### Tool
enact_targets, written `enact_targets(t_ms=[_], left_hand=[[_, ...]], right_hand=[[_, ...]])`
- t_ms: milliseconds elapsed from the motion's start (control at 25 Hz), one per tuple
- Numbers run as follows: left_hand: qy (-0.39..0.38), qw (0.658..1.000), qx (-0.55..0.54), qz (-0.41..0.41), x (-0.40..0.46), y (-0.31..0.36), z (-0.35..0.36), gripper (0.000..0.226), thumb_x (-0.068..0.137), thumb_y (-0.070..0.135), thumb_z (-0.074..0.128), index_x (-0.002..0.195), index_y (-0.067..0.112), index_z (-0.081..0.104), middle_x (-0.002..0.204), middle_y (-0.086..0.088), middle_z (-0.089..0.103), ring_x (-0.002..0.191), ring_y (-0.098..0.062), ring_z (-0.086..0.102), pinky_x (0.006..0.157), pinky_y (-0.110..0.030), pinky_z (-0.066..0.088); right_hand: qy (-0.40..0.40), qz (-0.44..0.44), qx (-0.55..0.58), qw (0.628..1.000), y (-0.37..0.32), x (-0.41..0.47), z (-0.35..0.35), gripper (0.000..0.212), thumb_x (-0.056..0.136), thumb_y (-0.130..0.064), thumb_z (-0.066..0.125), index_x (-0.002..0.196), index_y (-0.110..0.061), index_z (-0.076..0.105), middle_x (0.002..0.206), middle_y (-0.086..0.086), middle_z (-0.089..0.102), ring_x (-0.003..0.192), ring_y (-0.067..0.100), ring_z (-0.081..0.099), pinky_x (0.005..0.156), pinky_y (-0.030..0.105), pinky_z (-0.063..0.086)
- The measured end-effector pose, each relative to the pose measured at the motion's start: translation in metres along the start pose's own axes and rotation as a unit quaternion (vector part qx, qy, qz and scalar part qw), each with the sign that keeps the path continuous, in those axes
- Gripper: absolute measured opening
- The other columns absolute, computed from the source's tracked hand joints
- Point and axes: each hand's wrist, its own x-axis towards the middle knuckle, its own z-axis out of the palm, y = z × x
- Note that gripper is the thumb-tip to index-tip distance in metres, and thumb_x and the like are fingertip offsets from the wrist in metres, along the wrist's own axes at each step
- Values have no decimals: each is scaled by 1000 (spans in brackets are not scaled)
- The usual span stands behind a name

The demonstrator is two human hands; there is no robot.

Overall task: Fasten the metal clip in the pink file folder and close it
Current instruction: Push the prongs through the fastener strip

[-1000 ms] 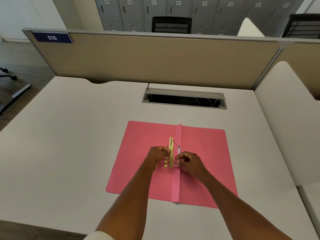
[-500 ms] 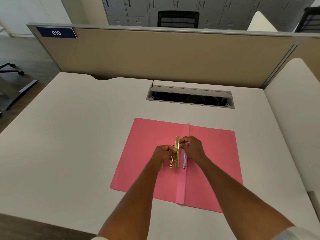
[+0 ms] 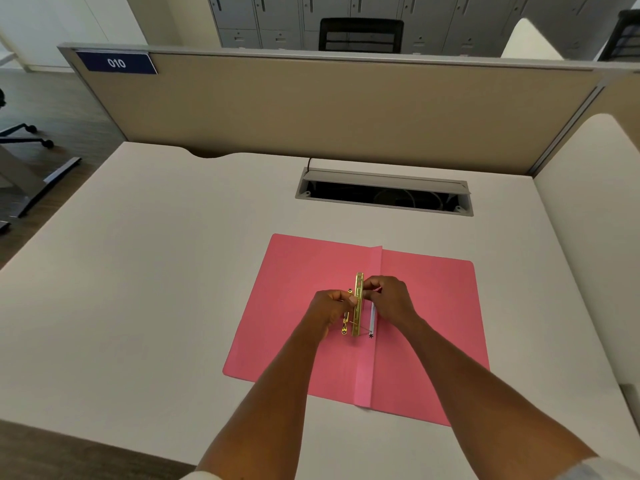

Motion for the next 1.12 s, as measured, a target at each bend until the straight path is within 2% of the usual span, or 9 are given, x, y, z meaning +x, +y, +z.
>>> enact_targets(t_ms=[280,480,600,680,720,800,960,1120], left_hand=[[1,1000,24,-6,-3,1,1,12,89,6,69,99,0,74,83,-7,68,72,-16,59,73,-26,52],[14,999,28,-16,-4,1,4,16,88,5,70,101,-3,73,82,-11,67,63,-14,57,67,-26,50],[23,999,39,-26,-4,3,8,14,86,5,71,98,-1,75,85,-16,71,69,-22,62,79,-37,54],[28,998,50,-31,-4,5,10,12,83,2,69,93,1,76,91,-20,75,78,-29,69,91,-45,57],[28,997,56,-35,-5,5,11,11,81,1,69,90,3,77,92,-20,76,83,-32,72,91,-47,57],[29,996,76,-41,-6,6,14,10,77,3,71,82,9,78,88,-17,77,88,-33,74,90,-48,58],[63,981,178,-45,-12,7,20,9,70,28,69,64,29,75,72,7,76,79,-18,73,88,-37,54],[81,958,273,-28,-17,13,25,10,66,34,65,66,30,75,68,9,72,76,-16,67,66,-27,41]], right_hand=[[11,3,5,1000,-2,1,0,14,84,-6,70,95,-12,77,85,-5,70,75,6,60,65,12,40],[49,16,40,998,2,-9,-3,23,84,-4,70,106,-11,71,96,-1,68,84,9,61,64,2,40],[91,21,56,994,7,-23,-3,12,88,-10,66,98,-12,72,91,-2,70,82,11,63,69,14,46],[74,35,69,994,11,-32,-2,9,89,-16,65,88,-14,73,79,-2,71,72,15,65,68,28,55],[65,45,75,994,12,-37,-1,11,90,-19,65,83,-14,72,73,0,70,66,17,65,67,34,58],[55,58,77,994,16,-44,0,13,89,-19,65,79,-13,72,66,3,69,58,18,63,66,42,60],[49,70,58,995,21,-56,1,5,81,-17,70,78,-14,73,69,2,71,66,22,66,70,42,59],[44,82,35,995,18,-58,0,2,77,-13,71,76,-15,70,64,-2,68,65,21,67,69,38,57]])
